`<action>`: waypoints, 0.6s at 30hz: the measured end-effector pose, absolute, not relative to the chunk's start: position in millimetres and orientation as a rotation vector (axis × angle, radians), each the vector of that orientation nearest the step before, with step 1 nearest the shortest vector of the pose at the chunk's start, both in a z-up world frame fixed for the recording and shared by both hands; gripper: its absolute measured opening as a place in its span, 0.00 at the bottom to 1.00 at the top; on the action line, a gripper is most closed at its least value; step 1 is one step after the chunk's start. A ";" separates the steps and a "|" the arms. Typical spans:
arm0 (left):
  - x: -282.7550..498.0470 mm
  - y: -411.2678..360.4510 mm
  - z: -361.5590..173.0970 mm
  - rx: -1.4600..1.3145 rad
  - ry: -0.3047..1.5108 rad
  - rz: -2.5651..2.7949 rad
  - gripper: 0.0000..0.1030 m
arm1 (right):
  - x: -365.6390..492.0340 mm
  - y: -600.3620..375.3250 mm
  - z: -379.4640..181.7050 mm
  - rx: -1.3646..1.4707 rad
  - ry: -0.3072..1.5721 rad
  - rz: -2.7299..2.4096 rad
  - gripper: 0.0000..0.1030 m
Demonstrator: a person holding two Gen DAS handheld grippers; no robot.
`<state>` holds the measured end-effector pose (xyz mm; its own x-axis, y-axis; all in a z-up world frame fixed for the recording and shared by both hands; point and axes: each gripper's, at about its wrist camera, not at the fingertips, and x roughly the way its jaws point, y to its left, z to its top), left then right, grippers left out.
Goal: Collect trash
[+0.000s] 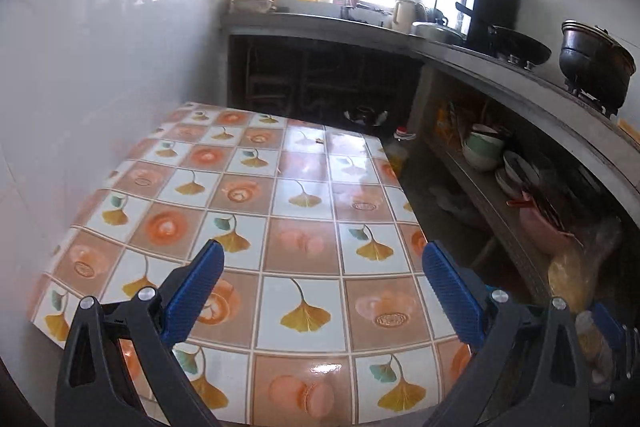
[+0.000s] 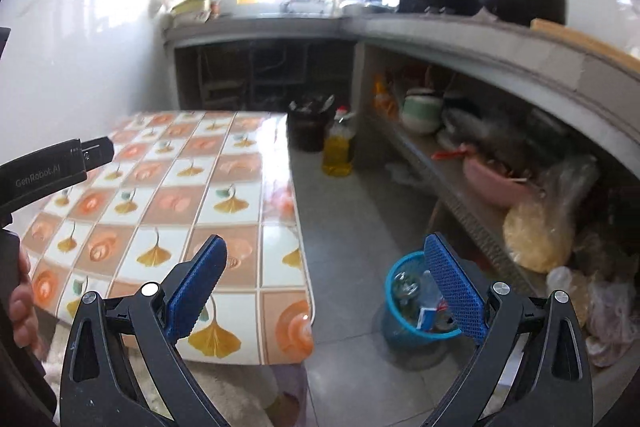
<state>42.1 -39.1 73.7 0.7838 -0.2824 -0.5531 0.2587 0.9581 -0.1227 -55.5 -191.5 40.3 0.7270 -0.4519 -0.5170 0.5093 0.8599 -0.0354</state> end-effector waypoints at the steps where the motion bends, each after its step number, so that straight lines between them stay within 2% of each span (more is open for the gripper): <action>1: 39.0 -39.9 73.0 -0.028 0.600 -0.286 0.94 | -59.7 -190.2 41.9 0.112 0.525 -0.542 0.92; 4: 29.9 -41.5 62.5 0.006 0.627 -0.256 0.95 | -60.8 -188.3 42.1 0.113 0.538 -0.563 0.92; 9: 19.6 -47.2 28.7 0.082 0.792 -0.281 0.94 | -64.8 -187.4 33.9 0.123 0.612 -0.574 0.92; 18: 13.9 -58.0 3.2 0.175 0.895 -0.305 0.94 | -67.8 -194.7 12.0 0.154 0.751 -0.581 0.92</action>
